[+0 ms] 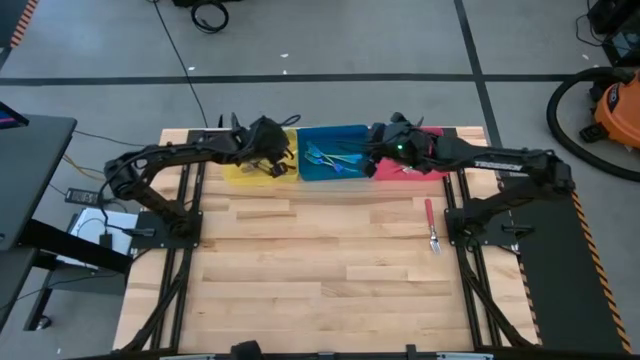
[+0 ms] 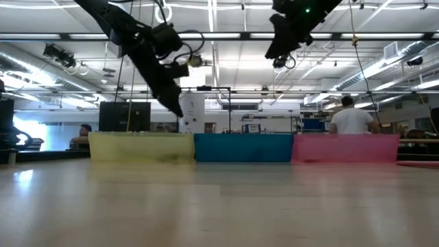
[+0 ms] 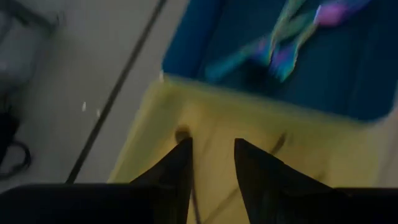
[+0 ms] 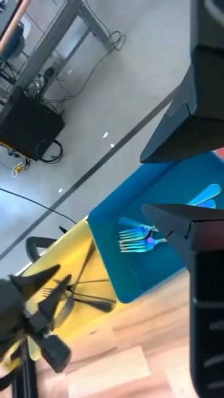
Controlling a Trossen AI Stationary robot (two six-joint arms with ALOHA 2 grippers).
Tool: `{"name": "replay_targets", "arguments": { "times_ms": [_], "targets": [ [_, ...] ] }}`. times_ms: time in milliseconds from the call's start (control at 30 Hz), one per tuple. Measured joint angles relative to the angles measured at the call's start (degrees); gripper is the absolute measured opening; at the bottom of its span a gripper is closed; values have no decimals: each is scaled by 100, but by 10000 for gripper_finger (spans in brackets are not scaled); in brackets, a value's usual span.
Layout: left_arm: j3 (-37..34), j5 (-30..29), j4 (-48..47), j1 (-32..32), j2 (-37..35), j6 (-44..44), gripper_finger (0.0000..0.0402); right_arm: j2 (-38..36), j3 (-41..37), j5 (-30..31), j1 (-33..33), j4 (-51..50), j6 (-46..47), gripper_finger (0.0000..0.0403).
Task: Sort silverware by color (type)
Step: Put the pink fork into the red bin
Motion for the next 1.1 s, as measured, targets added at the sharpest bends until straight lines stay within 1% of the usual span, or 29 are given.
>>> {"name": "replay_targets", "arguments": {
  "times_ms": [167,267,433,533,667,733,900,1100],
  "targets": [
    [0,7,672,-424,-143,-107,119,-323,2,4,107,-706,207,126],
    [0,9,1110,-705,-146,-132,119,-471,2,7,167,-1304,614,133],
    [0,13,1676,-1128,-146,-97,119,-690,2,-95,417,-2738,1546,146],
    [0,11,1936,-1290,-146,7,119,-775,2,-709,589,-3719,2336,148],
    [0,11,2066,-1399,-146,173,119,-773,2,-1865,822,-4879,3826,146],
    [0,9,2168,-1422,-146,180,119,-770,-20,-2056,986,-5249,4446,146],
    [0,0,2221,-1424,-146,166,119,-770,-288,-2258,1453,-5953,5658,146],
    [0,2,2217,-1424,-146,57,119,-768,-875,-2854,2230,-6057,6818,146]
  ]
}}
